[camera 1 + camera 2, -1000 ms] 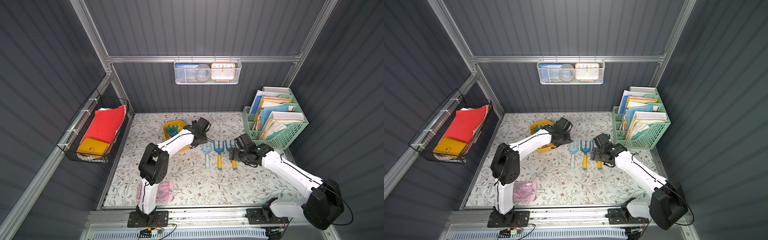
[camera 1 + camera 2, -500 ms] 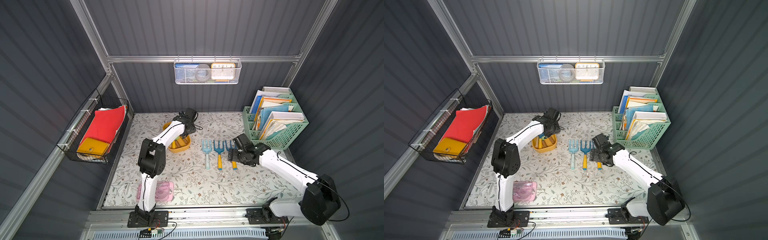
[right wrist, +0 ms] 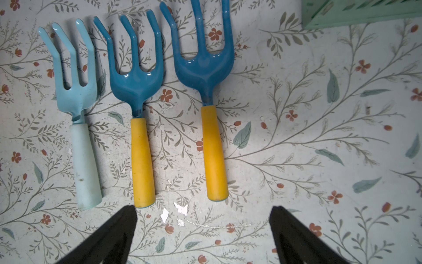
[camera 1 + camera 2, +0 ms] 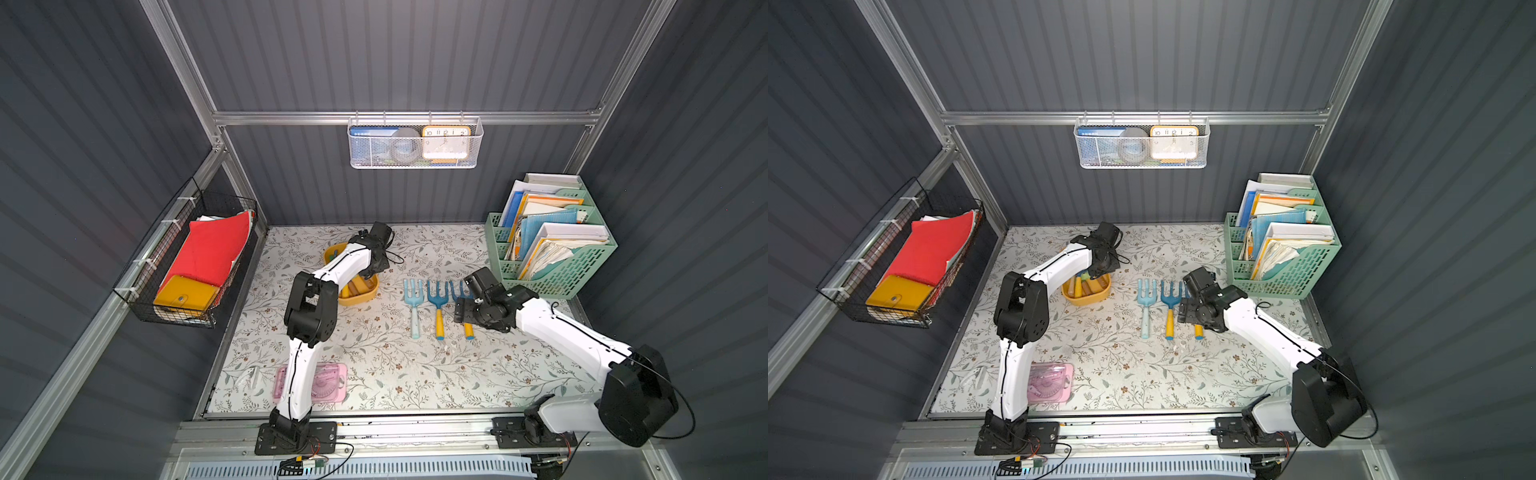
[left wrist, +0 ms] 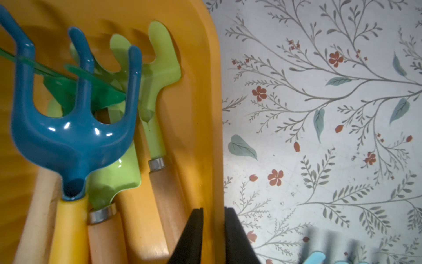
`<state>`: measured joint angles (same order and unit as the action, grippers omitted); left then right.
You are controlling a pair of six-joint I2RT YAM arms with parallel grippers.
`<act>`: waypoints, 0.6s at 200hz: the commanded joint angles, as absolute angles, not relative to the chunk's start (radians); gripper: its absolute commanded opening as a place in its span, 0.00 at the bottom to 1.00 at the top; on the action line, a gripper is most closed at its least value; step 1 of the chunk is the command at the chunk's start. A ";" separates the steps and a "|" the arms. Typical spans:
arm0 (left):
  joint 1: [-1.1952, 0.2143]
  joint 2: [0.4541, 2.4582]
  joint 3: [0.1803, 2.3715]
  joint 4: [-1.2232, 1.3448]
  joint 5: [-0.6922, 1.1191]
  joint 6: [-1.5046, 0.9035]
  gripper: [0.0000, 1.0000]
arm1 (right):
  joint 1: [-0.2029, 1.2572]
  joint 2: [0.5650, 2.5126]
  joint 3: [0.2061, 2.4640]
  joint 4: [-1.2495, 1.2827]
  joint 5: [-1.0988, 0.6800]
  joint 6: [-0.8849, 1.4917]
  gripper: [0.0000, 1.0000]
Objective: Take the hand rake out of the storage box
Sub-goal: Move the storage box to the center of the board.
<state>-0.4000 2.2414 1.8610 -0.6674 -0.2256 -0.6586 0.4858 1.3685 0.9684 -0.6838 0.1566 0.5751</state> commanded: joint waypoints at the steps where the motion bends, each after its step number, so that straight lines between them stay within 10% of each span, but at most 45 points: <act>1: -0.390 2.216 1.813 -0.689 -0.264 -0.643 0.17 | 0.484 1.385 0.991 -0.691 0.147 0.561 0.96; 120: -0.360 1.970 1.470 -0.611 -0.284 -0.637 0.09 | 0.538 1.425 1.020 -0.677 0.145 0.578 0.95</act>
